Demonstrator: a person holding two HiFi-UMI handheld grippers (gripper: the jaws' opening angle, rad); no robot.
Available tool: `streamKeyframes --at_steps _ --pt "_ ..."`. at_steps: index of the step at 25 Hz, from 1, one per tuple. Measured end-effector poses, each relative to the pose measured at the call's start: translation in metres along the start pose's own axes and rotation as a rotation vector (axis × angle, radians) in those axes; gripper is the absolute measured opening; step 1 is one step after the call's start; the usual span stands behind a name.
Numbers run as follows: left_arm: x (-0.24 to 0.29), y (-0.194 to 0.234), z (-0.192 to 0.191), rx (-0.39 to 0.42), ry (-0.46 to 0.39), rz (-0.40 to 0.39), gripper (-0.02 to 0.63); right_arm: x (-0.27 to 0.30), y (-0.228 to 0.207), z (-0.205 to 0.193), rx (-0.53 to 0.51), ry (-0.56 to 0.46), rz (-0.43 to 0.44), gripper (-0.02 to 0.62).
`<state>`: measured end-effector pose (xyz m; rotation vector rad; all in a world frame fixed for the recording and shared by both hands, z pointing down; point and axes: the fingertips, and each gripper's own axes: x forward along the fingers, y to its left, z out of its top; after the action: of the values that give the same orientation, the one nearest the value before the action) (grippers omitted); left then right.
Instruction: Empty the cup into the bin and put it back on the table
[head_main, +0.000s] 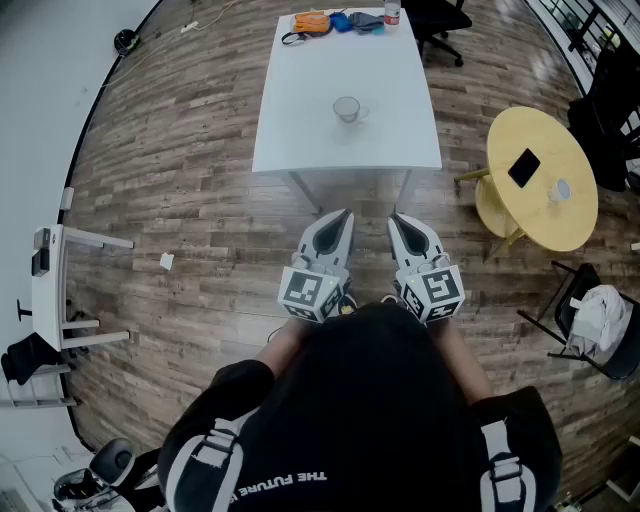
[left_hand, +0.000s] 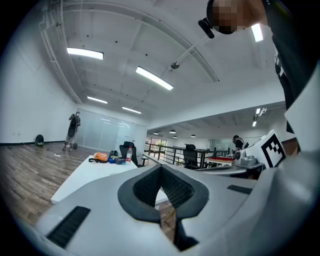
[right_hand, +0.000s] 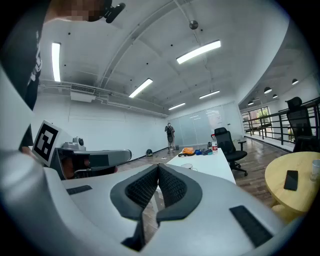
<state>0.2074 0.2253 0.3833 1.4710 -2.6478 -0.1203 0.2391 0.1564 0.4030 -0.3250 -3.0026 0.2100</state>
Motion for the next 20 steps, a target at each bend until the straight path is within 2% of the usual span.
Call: streamKeyframes --at_steps 11,15,20 --pt "-0.022 0.008 -0.002 -0.009 -0.004 0.005 0.02 0.001 0.022 -0.004 0.012 0.015 0.025 0.014" --pt "-0.03 0.019 -0.001 -0.009 -0.008 0.01 0.02 0.004 0.026 -0.002 0.06 -0.006 0.016 0.014" --pt "-0.036 0.04 0.002 -0.016 -0.019 0.022 0.02 0.017 0.03 -0.002 0.056 -0.01 0.015 0.014"
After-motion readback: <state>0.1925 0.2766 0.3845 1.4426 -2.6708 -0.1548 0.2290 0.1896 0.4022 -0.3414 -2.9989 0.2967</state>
